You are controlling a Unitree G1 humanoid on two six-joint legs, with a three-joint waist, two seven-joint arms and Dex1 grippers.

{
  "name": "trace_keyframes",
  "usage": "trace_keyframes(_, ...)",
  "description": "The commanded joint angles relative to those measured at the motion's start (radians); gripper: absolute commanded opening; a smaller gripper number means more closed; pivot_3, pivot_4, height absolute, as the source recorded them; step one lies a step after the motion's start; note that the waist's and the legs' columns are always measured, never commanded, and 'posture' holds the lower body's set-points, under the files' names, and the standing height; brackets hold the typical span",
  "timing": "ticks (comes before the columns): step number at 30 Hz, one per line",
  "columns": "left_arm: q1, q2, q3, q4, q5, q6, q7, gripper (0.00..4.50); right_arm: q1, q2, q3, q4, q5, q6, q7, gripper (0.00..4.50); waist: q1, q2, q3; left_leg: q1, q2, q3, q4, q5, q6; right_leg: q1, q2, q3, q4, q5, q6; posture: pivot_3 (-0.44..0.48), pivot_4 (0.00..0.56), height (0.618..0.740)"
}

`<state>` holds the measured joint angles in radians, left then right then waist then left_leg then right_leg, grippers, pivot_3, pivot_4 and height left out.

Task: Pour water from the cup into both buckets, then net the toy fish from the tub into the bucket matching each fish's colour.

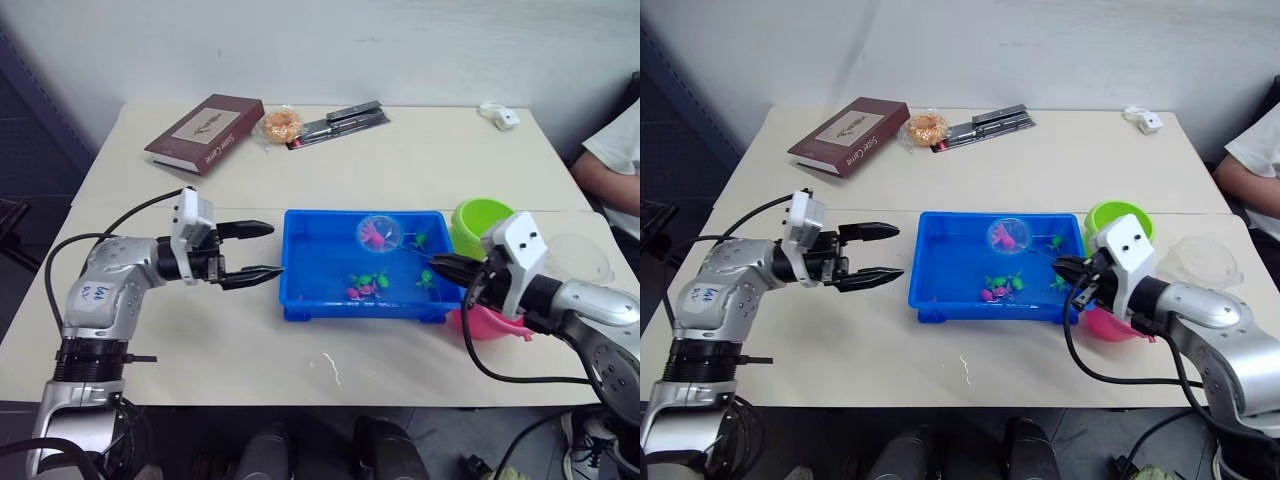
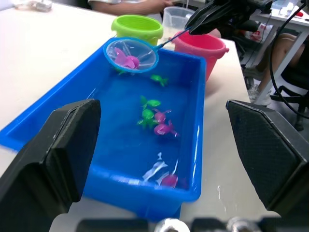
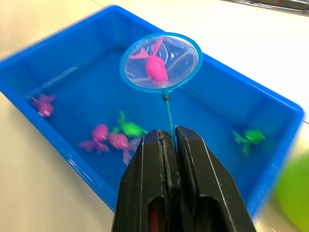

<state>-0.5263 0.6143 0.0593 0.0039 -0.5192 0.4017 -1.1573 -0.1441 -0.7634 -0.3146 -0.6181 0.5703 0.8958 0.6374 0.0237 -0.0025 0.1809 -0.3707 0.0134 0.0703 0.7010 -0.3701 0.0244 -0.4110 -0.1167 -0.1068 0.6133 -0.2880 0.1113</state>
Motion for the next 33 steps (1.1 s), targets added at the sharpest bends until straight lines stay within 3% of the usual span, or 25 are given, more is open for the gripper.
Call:
trace_keyframes(1, -0.009, -0.014, -0.01, -0.105, -0.032, 0.018, 0.015, 4.46, 0.034, -0.024, -0.156, -0.093, 0.066, 0.002, 0.004, 0.0, 0.0, 0.0, 0.0, 0.0, 0.0, 0.0, 0.0, 0.0, 0.0, 0.0, 0.0, 0.0, 0.0, 0.0, 0.0, 0.0, 0.15, 0.74)
trace_keyframes(5, -0.025, -0.036, -0.027, -0.111, -0.023, 0.023, 0.031, 4.46, 0.119, -0.042, -0.297, -0.143, 0.107, 0.013, 0.013, 0.0, 0.002, 0.0, 0.0, 0.001, 0.0, 0.0, 0.0, 0.0, 0.0, 0.001, 0.0, 0.0, 0.0, 0.0, 0.0, 0.0, 0.15, 0.74)
trace_keyframes(10, -0.016, -0.062, -0.068, -0.126, -0.024, 0.032, 0.018, 4.46, 0.407, -0.026, -0.649, -0.17, 0.067, -0.047, 0.121, 0.0, 0.021, 0.0, 0.0, 0.001, -0.001, -0.001, 0.0, 0.0, 0.0, 0.002, 0.0, 0.0, -0.001, 0.0, 0.0, 0.0, 0.15, 0.74)
trace_keyframes(14, -0.015, -0.08, -0.083, -0.106, -0.011, 0.015, 0.021, 4.46, 0.565, 0.043, -0.784, -0.153, 0.044, -0.151, 0.178, 0.0, 0.023, 0.0, 0.0, 0.003, -0.001, 0.0, 0.0, 0.0, 0.001, 0.003, 0.0, 0.001, -0.001, 0.0, 0.001, 0.0, 0.15, 0.74)
trace_keyframes(18, -0.011, -0.096, -0.099, -0.097, 0.0, 0.002, 0.016, 4.46, 0.63, 0.104, -0.805, -0.116, -0.001, -0.278, 0.179, 0.0, 0.014, 0.001, -0.001, 0.004, -0.001, 0.001, 0.0, 0.0, 0.001, 0.003, 0.001, 0.003, 0.0, 0.0, 0.001, 0.0, 0.15, 0.74)
trace_keyframes(24, -0.02, -0.112, -0.115, -0.065, 0.014, -0.027, 0.011, 4.46, 0.727, 0.192, -0.724, -0.077, -0.151, -0.514, 0.174, 0.0, 0.006, 0.002, -0.001, 0.004, -0.001, 0.001, -0.001, 0.0, 0.001, 0.003, 0.0, 0.003, 0.0, 0.0, 0.001, 0.0, 0.15, 0.74)
trace_keyframes(33, -0.023, -0.1, -0.095, -0.027, 0.029, -0.064, 0.012, 4.46, 0.776, 0.295, -0.557, 0.024, -0.56, -0.946, -0.01, 0.0, 0.001, 0.003, -0.002, 0.005, -0.001, 0.002, -0.001, 0.001, 0.001, 0.003, 0.0, 0.004, 0.001, 0.0, 0.0, 0.0, 0.15, 0.74)
